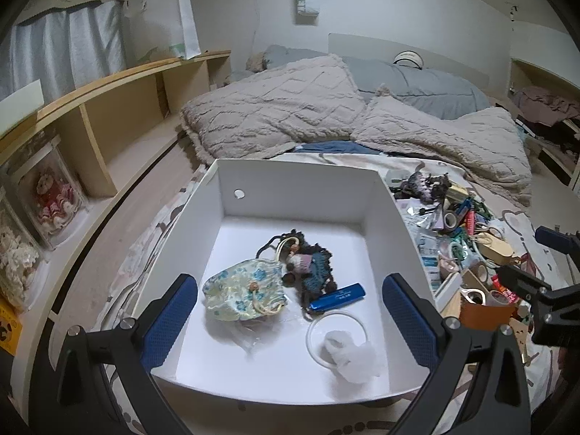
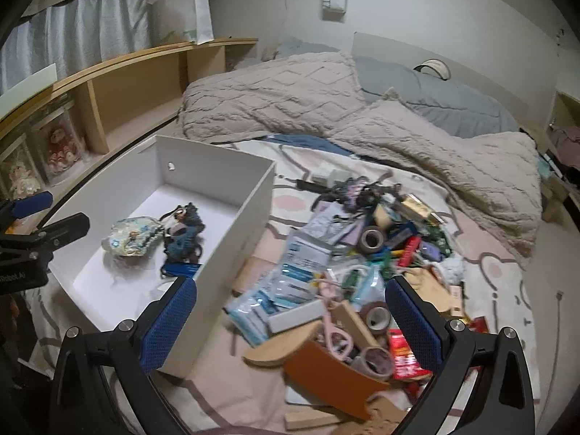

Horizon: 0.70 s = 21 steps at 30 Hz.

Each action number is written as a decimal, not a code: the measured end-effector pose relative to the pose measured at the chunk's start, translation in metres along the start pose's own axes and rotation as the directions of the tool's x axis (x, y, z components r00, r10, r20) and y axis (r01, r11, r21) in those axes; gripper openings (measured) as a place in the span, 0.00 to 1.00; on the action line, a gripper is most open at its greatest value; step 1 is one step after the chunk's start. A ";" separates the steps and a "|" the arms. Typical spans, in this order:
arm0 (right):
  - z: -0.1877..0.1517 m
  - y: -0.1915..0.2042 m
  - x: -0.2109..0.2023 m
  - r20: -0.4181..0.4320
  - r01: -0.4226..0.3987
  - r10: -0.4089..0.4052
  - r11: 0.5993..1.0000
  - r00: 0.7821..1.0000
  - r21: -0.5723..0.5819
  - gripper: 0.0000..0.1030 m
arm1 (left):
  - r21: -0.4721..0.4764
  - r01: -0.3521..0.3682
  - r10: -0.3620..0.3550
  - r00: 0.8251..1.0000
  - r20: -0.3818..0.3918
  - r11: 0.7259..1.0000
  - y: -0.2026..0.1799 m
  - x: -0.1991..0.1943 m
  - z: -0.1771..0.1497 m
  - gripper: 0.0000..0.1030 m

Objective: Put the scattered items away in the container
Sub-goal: 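Withdraw both tools from the white box back toward the pile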

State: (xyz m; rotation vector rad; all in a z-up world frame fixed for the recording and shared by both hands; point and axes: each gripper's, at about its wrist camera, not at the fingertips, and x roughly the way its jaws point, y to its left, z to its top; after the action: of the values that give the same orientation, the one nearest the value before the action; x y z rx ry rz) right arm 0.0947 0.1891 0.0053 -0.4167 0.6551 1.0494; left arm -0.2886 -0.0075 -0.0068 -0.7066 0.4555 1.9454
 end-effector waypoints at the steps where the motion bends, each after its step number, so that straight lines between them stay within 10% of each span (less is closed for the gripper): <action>1: 0.000 -0.003 -0.002 0.009 0.010 -0.010 1.000 1.000 0.002 1.00 | 0.004 0.007 -0.007 1.000 0.003 1.000 -0.002 -0.002 0.000 1.00; 21: -0.022 -0.067 -0.045 0.061 0.115 -0.118 0.992 0.991 0.049 1.00 | 0.004 0.121 -0.121 0.991 0.053 0.993 -0.024 -0.023 0.012 1.00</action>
State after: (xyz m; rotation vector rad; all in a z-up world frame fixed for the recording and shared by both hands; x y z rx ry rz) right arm 0.1332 0.1162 0.0206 -0.3758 0.5903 0.9317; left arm -0.2620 -0.0053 0.0167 -0.6651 0.3719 1.8451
